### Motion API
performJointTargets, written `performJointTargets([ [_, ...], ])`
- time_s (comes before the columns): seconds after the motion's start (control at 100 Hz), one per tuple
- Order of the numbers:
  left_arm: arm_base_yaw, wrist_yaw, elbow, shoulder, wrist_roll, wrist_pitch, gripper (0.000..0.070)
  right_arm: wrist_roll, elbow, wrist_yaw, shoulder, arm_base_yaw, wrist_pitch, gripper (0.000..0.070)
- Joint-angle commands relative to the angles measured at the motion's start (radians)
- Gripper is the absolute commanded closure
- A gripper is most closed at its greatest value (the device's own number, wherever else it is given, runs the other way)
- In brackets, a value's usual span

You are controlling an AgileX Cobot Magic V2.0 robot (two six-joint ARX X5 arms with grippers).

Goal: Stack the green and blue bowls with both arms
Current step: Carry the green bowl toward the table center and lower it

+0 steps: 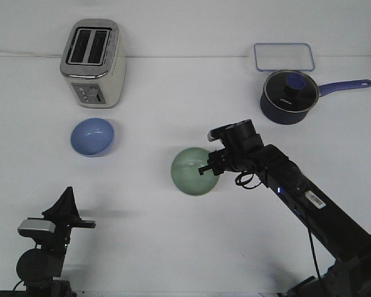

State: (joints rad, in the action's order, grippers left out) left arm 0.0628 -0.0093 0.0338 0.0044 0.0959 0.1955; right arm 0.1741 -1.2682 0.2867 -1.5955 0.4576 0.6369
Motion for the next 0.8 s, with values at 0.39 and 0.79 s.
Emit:
performJointTargets([
  [0.39, -0.001, 0.001, -0.020, -0.001, -0.001, 0.015, 0.0690, 0.032, -0.009, 0.002, -0.161, 0.053, -0.024, 0.0698],
  [0.79, -0.001, 0.001, -0.020, -0.001, -0.001, 0.015, 0.0690, 0.034, -0.009, 0.001, -0.167, 0.055, -0.031, 0.0698],
])
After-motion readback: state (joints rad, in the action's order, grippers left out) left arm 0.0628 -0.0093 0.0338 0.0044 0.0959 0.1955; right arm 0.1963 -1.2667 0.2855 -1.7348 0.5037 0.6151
